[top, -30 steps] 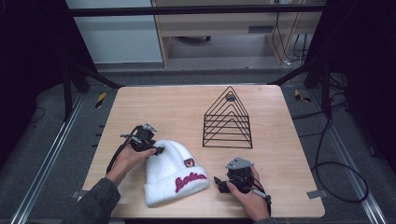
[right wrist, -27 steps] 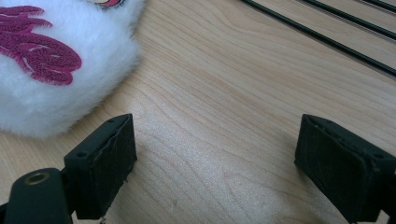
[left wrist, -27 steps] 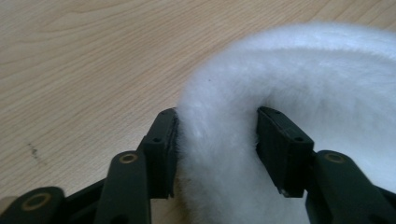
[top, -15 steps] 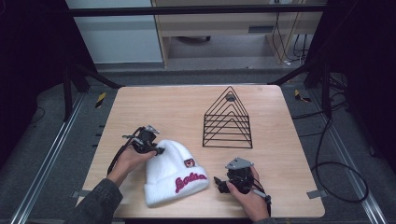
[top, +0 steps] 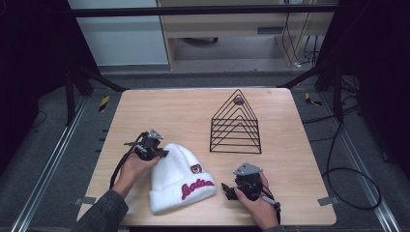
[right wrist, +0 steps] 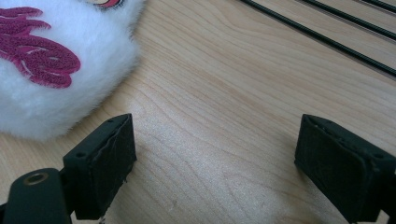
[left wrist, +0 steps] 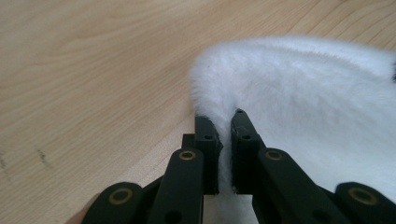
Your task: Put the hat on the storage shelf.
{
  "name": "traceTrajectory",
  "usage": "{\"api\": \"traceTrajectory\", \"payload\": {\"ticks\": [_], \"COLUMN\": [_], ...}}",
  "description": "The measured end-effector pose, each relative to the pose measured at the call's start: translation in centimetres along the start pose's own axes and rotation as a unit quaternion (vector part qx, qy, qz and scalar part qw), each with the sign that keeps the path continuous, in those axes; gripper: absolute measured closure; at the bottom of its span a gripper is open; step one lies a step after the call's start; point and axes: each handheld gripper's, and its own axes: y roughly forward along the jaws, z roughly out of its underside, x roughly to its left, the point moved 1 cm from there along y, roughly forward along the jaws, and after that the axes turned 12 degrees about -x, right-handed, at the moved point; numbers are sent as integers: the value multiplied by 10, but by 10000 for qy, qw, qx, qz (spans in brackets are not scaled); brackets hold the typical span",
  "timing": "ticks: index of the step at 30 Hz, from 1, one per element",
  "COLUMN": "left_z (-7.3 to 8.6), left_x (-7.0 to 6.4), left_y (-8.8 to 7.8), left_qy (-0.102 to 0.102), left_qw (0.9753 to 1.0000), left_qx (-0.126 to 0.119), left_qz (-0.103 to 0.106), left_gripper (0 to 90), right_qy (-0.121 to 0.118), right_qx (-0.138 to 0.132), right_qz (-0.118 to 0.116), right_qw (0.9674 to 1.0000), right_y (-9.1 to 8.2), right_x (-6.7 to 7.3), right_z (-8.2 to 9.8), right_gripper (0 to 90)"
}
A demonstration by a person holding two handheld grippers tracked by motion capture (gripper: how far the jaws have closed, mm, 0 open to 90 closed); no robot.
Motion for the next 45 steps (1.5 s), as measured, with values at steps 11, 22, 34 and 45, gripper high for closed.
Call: {"api": "traceTrajectory", "payload": {"ticks": [11,22,34,45], "left_z": [-29,-81,-135,-189], "left_x": [-24,-56,-68,-63], "left_y": [-50,-99,-139,-168], "left_qy": [473,1102,1640,1861], "left_qw": [9963,9846,9725,9594], "left_qx": [-715,-1355,-1652,-2120], "left_qz": [-9,-10,-96,-18], "left_gripper": [848,848,848,847], "right_qy": [8,-10,-57,-229], "right_qx": [-1,0,-271,-1164], "right_qz": [-3,-17,236,323], "right_qw": [10000,10000,9993,9924], "right_y": [0,-1,-16,-58], "right_x": [0,-1,-4,-7], "right_z": [0,0,-6,-53], "right_gripper": [124,124,148,159]}}
